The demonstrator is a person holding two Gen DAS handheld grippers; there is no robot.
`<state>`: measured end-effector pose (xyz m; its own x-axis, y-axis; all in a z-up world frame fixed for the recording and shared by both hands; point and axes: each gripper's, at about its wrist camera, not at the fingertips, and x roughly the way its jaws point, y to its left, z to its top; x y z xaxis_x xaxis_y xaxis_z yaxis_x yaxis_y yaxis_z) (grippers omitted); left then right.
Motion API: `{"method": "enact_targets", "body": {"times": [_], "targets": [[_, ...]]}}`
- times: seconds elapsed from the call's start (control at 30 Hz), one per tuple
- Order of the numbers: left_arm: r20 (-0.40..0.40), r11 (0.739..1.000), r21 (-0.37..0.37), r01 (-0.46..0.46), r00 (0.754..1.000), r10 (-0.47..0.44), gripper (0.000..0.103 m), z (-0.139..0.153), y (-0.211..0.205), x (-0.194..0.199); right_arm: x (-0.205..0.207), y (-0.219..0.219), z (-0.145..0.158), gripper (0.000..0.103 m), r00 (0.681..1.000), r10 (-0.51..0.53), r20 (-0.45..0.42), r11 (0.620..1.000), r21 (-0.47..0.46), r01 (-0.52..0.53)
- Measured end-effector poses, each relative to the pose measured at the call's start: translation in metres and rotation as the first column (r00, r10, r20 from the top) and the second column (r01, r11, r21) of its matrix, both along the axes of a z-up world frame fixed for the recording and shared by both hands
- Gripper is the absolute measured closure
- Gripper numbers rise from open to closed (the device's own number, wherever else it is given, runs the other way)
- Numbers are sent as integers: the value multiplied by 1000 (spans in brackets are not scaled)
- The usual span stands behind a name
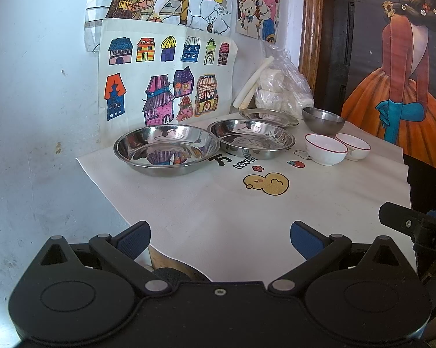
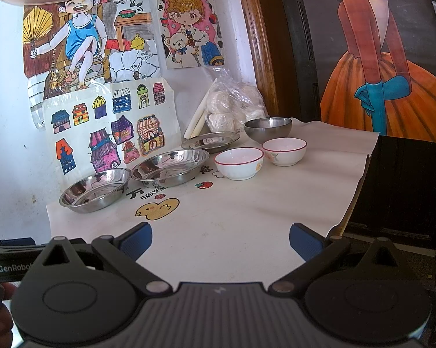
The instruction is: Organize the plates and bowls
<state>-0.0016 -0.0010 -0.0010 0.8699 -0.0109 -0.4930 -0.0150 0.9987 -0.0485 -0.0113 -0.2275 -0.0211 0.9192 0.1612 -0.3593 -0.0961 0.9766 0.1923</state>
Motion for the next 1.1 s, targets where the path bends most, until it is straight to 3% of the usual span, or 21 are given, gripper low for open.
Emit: {"method": "enact_targets", "body": {"times": [1.1], "targets": [[-6, 1000, -2, -5, 1000, 5, 1, -3, 1, -1, -1, -1, 0, 0, 1000, 1, 1, 1000, -1, -1]]}}
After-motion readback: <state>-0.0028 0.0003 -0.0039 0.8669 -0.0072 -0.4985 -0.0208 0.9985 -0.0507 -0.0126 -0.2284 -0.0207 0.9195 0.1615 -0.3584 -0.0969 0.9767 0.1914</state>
